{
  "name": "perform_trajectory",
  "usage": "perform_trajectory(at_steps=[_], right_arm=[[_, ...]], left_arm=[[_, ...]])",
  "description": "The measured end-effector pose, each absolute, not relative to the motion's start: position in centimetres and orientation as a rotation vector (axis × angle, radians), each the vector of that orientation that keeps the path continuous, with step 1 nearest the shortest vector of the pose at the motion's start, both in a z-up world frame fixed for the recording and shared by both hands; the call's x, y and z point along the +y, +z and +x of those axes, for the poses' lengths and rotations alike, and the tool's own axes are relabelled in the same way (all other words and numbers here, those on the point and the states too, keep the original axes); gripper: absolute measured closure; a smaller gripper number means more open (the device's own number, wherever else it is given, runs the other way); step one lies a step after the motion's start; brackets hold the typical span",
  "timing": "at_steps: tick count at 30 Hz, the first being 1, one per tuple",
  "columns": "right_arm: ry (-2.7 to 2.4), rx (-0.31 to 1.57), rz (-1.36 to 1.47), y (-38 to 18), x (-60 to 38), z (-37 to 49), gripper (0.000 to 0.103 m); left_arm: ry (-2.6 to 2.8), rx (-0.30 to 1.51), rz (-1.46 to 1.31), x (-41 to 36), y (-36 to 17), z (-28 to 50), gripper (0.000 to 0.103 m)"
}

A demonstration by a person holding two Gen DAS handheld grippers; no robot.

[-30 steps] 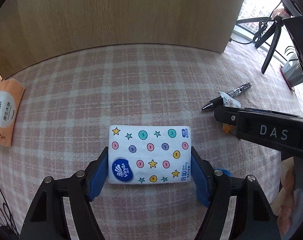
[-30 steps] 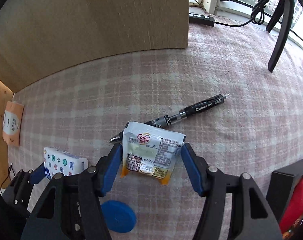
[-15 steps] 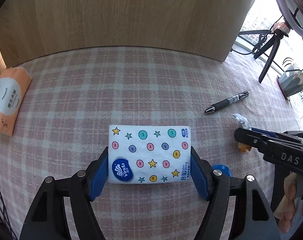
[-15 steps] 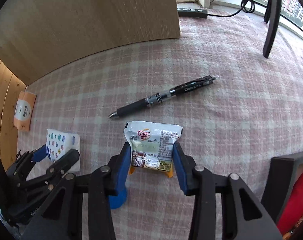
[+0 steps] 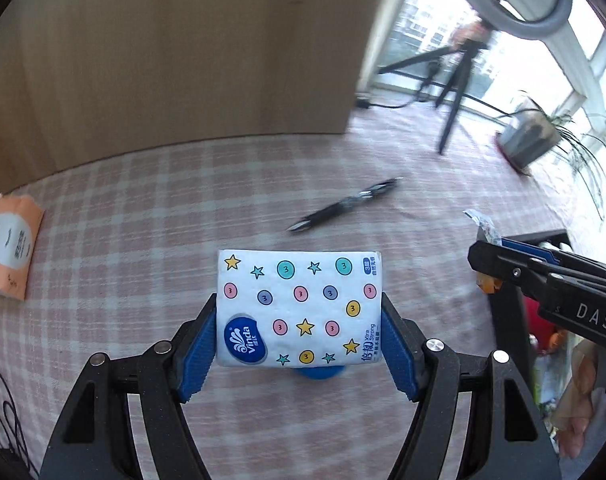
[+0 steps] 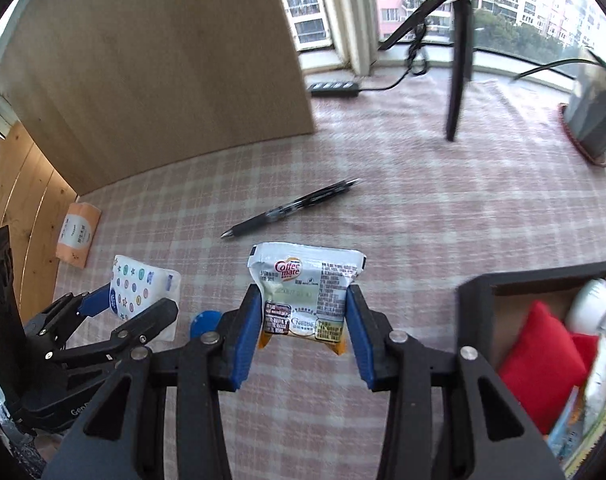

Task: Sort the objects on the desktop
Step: 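Carry tissue pack and coffee-mate packet into the black tray and open both tools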

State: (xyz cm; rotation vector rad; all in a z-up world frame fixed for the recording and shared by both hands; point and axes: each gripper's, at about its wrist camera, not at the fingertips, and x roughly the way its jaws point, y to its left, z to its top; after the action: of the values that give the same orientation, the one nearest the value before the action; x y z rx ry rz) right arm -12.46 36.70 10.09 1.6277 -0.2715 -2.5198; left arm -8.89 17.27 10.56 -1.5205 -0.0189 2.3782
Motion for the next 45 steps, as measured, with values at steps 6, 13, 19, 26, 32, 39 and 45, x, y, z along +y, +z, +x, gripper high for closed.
perform_trajectory(at_steps=[6, 13, 19, 26, 32, 39, 45], right_arm=[[-2.642, -0.340, 1.615, 11.3, 42.8, -9.7, 0.063], [-2.807, -0.448, 1.655, 12.4, 51.5, -4.2, 0.062], [-2.882, -0.580, 1.702, 12.3, 57.0, 0.4, 0.062], [-2.928, -0.714, 1.734, 11.9, 61.1, 4.0, 0.062], [-2.943, -0.743, 1.744, 12.1, 62.2, 5.5, 0.061], [-2.938, -0.754, 1.737, 12.4, 61.9, 5.7, 0.044], [-2.937, -0.716, 1.731, 12.9, 61.4, 5.0, 0.044]], left_arm=[[2.242, 0.031, -1.412, 26.9, 12.8, -8.3, 0.033], [2.076, 0.138, -1.330, 36.8, 13.8, -4.0, 0.033], [1.925, 0.228, -1.260, 42.3, 14.9, 0.6, 0.033], [1.841, 0.332, -1.185, 46.9, 15.9, 5.2, 0.032], [1.796, 0.369, -1.166, 49.2, 16.2, 7.4, 0.032], [1.800, 0.374, -1.186, 49.1, 16.1, 7.6, 0.028], [1.845, 0.335, -1.216, 47.2, 16.0, 6.0, 0.028]])
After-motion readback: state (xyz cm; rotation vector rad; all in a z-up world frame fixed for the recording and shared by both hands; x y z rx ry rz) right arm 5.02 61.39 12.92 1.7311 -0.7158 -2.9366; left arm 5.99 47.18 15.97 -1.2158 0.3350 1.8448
